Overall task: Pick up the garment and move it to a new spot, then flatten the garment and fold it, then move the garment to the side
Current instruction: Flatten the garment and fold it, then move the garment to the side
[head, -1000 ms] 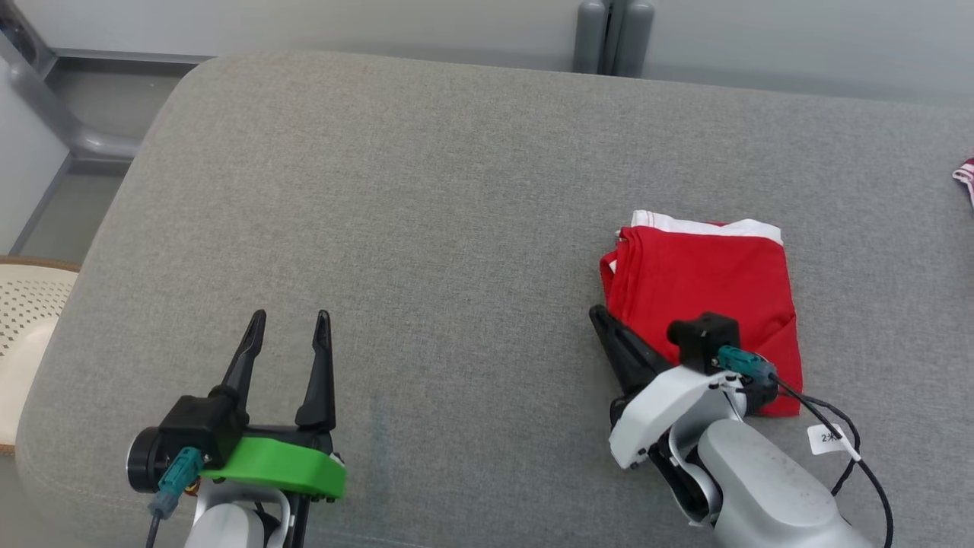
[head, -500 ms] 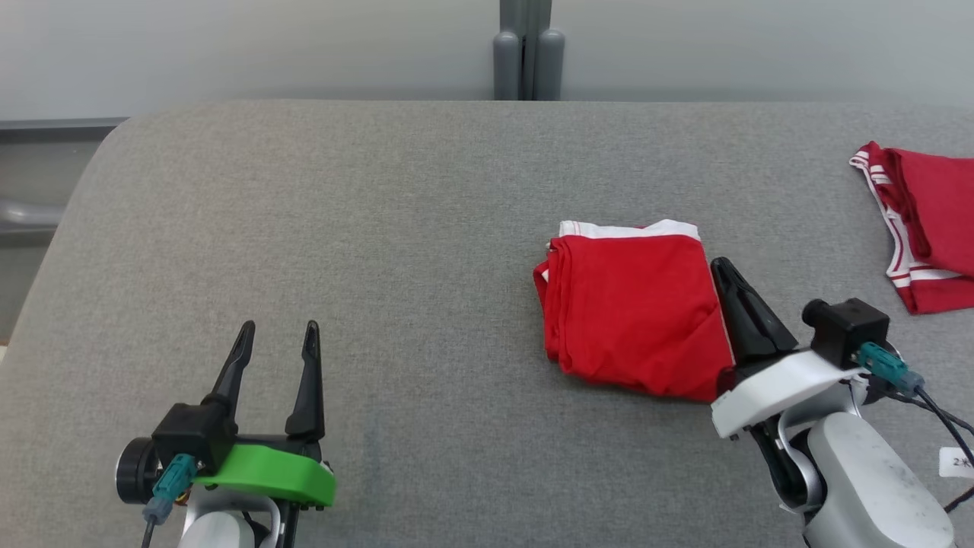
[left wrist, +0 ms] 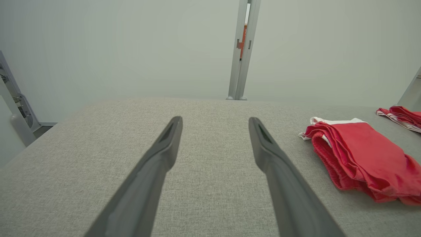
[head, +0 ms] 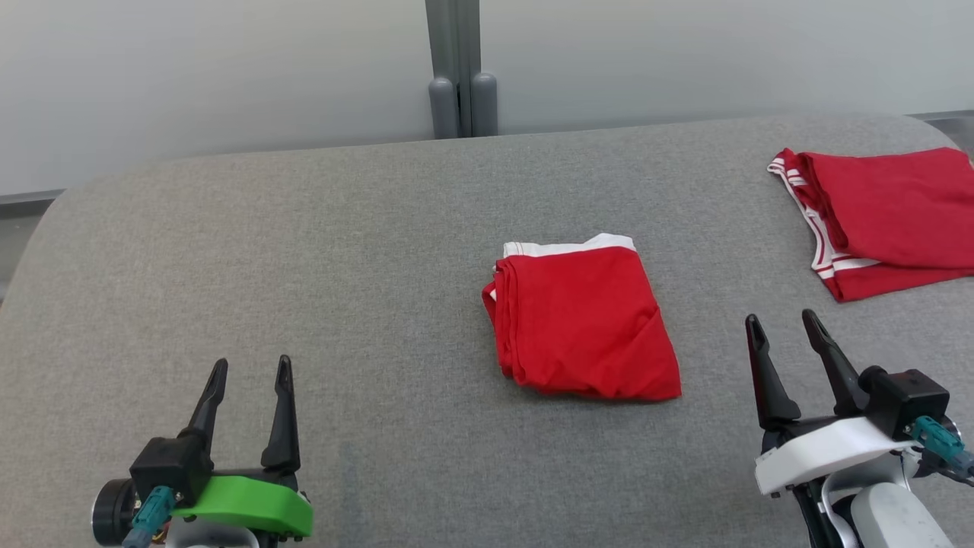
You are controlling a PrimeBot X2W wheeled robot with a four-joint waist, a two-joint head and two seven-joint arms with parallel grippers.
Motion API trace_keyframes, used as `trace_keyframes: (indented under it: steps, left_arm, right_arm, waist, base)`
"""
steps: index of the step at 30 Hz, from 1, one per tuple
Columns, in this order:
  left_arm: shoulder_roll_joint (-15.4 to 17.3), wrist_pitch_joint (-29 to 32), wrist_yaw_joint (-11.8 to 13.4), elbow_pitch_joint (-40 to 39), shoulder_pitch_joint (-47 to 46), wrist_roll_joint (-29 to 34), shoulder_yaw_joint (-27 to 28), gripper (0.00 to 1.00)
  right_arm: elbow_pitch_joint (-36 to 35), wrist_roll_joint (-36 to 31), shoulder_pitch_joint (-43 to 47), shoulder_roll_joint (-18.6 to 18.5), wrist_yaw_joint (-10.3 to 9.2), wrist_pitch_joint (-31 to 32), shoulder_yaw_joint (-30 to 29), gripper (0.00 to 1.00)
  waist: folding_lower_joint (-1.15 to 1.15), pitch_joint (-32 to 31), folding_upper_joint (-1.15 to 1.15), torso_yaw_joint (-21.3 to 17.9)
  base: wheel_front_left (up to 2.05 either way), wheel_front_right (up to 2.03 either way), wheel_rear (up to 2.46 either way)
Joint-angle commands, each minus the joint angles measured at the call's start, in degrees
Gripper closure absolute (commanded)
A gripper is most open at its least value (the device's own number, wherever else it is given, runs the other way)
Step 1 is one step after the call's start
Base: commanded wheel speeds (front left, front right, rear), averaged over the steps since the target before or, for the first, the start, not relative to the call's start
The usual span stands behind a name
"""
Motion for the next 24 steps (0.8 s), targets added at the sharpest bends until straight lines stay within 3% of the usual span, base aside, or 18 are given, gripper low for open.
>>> trace_keyframes:
  steps: [1,24]
  left_arm:
    - [0.1,0.0,0.0,-0.1,1.1,0.0,0.5,0.00]
    - [0.2,0.0,-0.1,-1.7,3.3,2.4,2.8,0.00]
  right_arm:
    - [-0.8,-0.6,1.2,0.4,-0.02,-0.1,-0.3,0.00]
    - [-2.9,-3.0,4.9,2.0,-0.02,-0.1,-1.5,0.00]
  waist:
    - [0.00,-0.6,0.00,-0.6]
    - [0.00,-1.7,0.00,0.7]
  base:
    - [0.00,0.00,0.00]
    - [0.00,0.00,0.00]
